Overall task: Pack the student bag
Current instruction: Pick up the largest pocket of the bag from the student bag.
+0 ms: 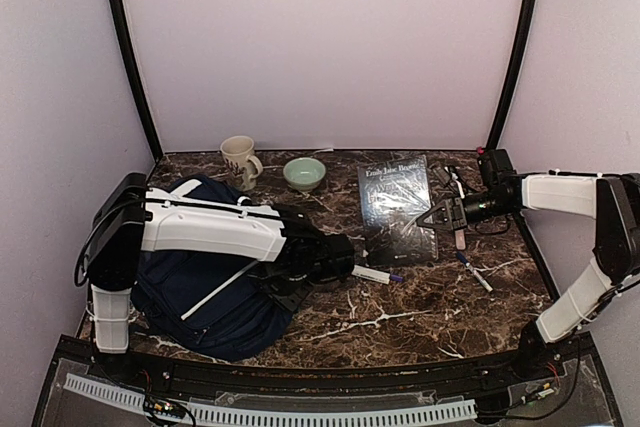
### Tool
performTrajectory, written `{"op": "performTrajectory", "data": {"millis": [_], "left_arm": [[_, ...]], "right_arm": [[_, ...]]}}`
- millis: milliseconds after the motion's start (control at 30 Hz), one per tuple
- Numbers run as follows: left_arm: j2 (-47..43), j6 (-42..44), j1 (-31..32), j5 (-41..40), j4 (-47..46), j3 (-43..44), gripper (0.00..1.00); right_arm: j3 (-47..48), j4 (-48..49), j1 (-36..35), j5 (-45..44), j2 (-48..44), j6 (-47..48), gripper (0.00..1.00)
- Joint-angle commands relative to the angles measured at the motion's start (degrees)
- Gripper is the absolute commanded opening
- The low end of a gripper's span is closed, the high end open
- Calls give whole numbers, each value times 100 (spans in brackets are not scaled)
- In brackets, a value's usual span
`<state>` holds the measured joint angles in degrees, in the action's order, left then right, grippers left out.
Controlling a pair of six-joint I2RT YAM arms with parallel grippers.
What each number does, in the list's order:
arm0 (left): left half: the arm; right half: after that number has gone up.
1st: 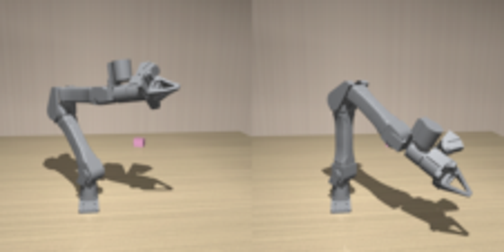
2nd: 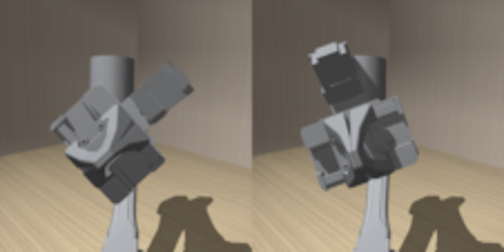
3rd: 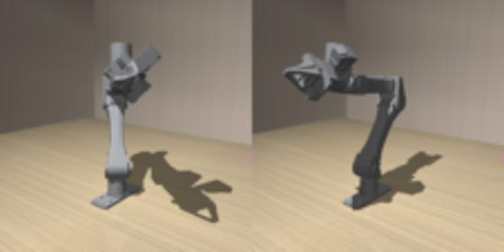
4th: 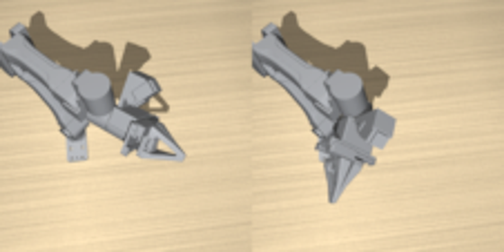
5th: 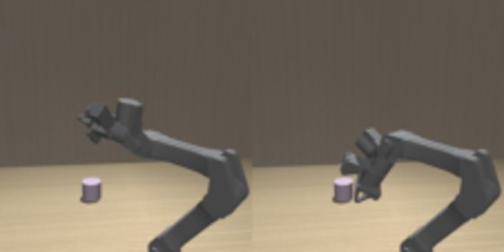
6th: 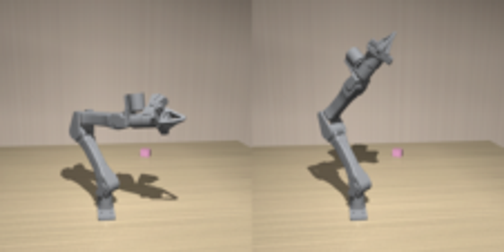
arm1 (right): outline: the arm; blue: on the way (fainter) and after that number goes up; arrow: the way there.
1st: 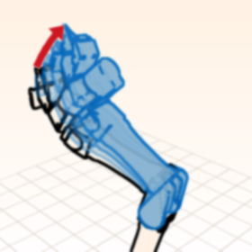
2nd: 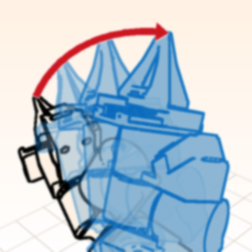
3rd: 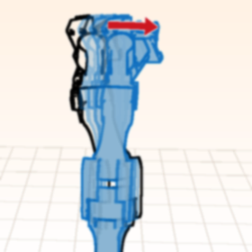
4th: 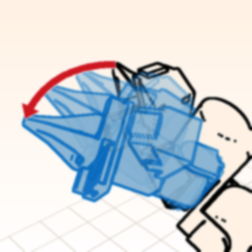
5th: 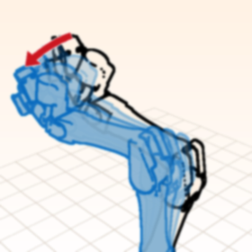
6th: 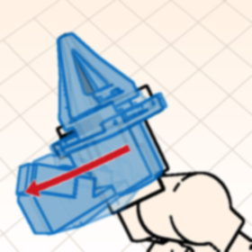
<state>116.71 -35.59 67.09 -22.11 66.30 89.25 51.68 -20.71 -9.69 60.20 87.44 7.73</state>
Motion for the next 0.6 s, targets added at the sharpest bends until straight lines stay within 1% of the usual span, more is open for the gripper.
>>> {"op": "performTrajectory", "data": {"millis": [0, 100, 233, 300, 333, 400, 433, 500, 567], "left_arm": [[28, -253, 30, -399, 610, 233, 28], [-2, -398, 32, -687, 781, 355, 20], [-164, -364, 32, -742, 685, 377, 11], [-279, -388, 40, -835, 747, 483, 4], [-332, -428, 59, -928, 836, 564, 0], [-480, -488, 95, -1162, 1073, 758, 0], [-545, -511, 108, -1267, 1218, 869, 0], [-698, -542, 123, -1426, 1446, 1076, 0], [-876, -569, 142, -1520, 1546, 1280, 0]], "right_arm": [[106, 331, 27, 595, -216, 107, 0], [90, 389, 29, 551, -223, 54, 0], [132, 373, 33, 496, -201, 10, 0], [218, 322, 37, 394, -209, -86, 0], [282, 361, 38, 271, -224, -291, 0], [419, 529, 34, 155, -271, -785, 0], [538, 403, 15, 151, -298, -871, 0], [890, -122, -114, 41, -310, -797, 0], [1302, -858, -285, 65, -227, -450, 0]]}}
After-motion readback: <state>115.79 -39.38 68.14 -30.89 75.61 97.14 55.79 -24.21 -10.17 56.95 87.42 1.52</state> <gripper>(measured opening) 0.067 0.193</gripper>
